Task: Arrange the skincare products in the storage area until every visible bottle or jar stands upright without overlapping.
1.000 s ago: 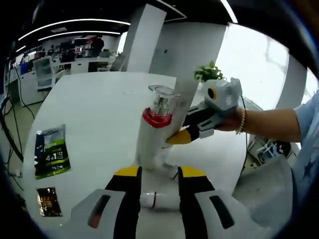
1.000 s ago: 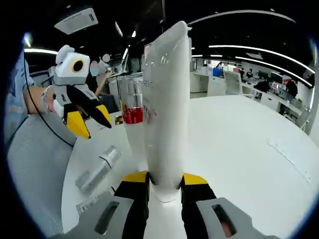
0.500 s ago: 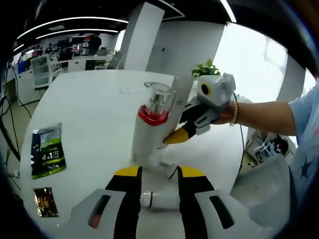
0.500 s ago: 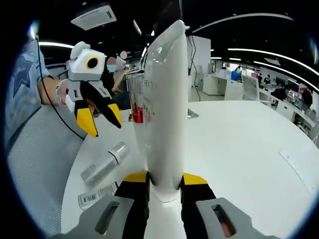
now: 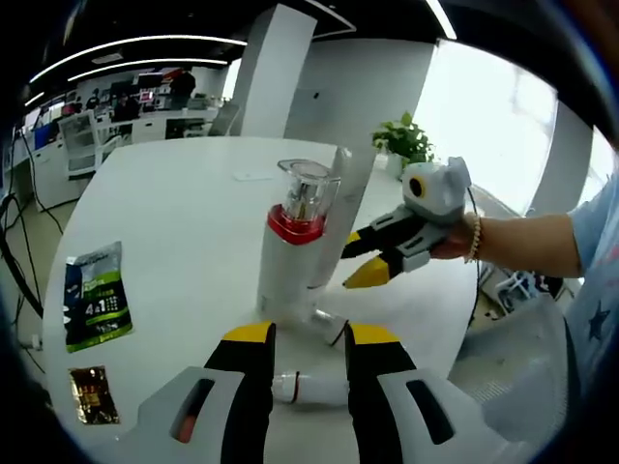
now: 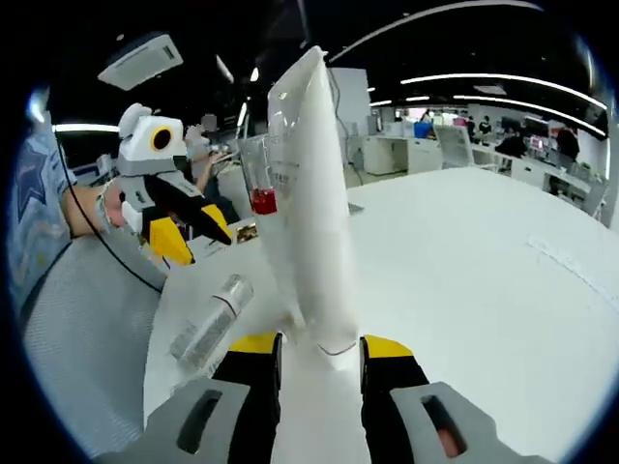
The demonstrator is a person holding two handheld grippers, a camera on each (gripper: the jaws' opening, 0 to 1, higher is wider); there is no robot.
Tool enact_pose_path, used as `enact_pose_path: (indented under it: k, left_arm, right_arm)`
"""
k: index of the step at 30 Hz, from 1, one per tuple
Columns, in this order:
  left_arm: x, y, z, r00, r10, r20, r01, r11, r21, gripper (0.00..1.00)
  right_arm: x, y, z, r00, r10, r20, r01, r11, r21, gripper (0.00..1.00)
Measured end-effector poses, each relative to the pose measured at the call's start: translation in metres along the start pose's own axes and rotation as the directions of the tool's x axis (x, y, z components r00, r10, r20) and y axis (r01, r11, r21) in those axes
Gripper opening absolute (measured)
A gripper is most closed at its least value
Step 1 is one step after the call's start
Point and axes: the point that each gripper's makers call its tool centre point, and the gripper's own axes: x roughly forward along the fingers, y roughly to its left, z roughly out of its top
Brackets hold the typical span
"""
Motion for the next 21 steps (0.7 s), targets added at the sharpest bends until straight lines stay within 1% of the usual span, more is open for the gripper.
enact_pose_path:
  k: [1, 2, 3, 4, 5, 6, 7, 10, 11, 12, 14, 16, 18, 21]
  left_arm:
    - [0.0, 0.001, 0.0, 1.0, 0.003, 0.0, -0.003, 1.0, -0.002, 0.24]
    - [0.0, 0.001, 0.001, 1.0, 0.007, 0.001, -0.007, 1.0, -0.005, 0.24]
    - [0.0, 0.002, 0.001, 1.0, 0.011, 0.001, -0.011, 1.0, -0.006, 0.24]
    - [-0.001, 0.003, 0.001, 1.0, 0.018, 0.004, -0.018, 1.0, -0.009, 0.24]
    - [-0.001, 0.005, 0.002, 1.0, 0.023, 0.006, -0.023, 1.0, -0.011, 0.24]
    - [-0.001, 0.006, 0.002, 1.0, 0.027, 0.006, -0.027, 1.0, -0.015, 0.24]
    - [-0.002, 0.006, 0.002, 1.0, 0.03, 0.006, -0.029, 0.999, -0.017, 0.24]
    - [-0.003, 0.009, 0.001, 0.999, 0.039, 0.005, -0.039, 0.999, -0.024, 0.24]
    - [-0.003, 0.009, 0.001, 0.999, 0.042, 0.004, -0.042, 0.999, -0.025, 0.24]
    - [-0.003, 0.01, 0.0, 0.999, 0.047, 0.002, -0.047, 0.999, -0.024, 0.24]
    - [-0.004, 0.012, -0.001, 0.998, 0.056, -0.004, -0.056, 0.998, -0.015, 0.24]
    - [-0.004, 0.013, -0.001, 0.998, 0.064, -0.004, -0.064, 0.998, -0.004, 0.24]
    - [-0.005, 0.013, 0.0, 0.997, 0.072, 0.0, -0.072, 0.997, 0.009, 0.24]
    - [-0.005, 0.014, 0.001, 0.997, 0.079, -0.001, -0.079, 0.997, 0.024, 0.24]
  right_arm:
    - [-0.003, -0.002, 0.0, 0.999, -0.037, 0.009, 0.036, 0.999, 0.028, 0.22]
    - [-0.008, -0.001, -0.002, 0.998, -0.056, -0.004, 0.056, 0.998, 0.038, 0.19]
    - [-0.011, 0.003, 0.0, 0.998, -0.059, 0.005, 0.059, 0.998, 0.035, 0.17]
    - [-0.013, 0.009, 0.003, 0.998, -0.062, 0.017, 0.061, 0.997, 0.052, 0.17]
    - [-0.015, 0.016, 0.005, 0.997, -0.073, 0.013, 0.071, 0.992, 0.1, 0.18]
    - [-0.016, 0.019, 0.007, 0.996, -0.084, 0.015, 0.082, 0.991, 0.11, 0.2]
    - [-0.017, 0.023, 0.008, 0.994, -0.112, 0.0, 0.111, 0.984, 0.142, 0.21]
    - [-0.017, 0.029, 0.013, 0.98, -0.195, -0.028, 0.197, 0.967, 0.164, 0.18]
    - [-0.016, 0.031, 0.012, 0.977, -0.208, -0.047, 0.213, 0.963, 0.165, 0.19]
    - [-0.015, 0.035, 0.012, 0.969, -0.238, -0.063, 0.246, 0.952, 0.18, 0.2]
    - [-0.011, 0.041, 0.007, 0.956, -0.277, -0.102, 0.291, 0.939, 0.183, 0.21]
    - [-0.006, 0.049, 0.005, 0.952, -0.282, -0.119, 0.301, 0.935, 0.19, 0.23]
    - [0.002, 0.058, 0.001, 0.948, -0.294, -0.125, 0.313, 0.932, 0.181, 0.25]
    - [0.012, 0.062, -0.008, 0.944, -0.307, -0.121, 0.321, 0.938, 0.127, 0.27]
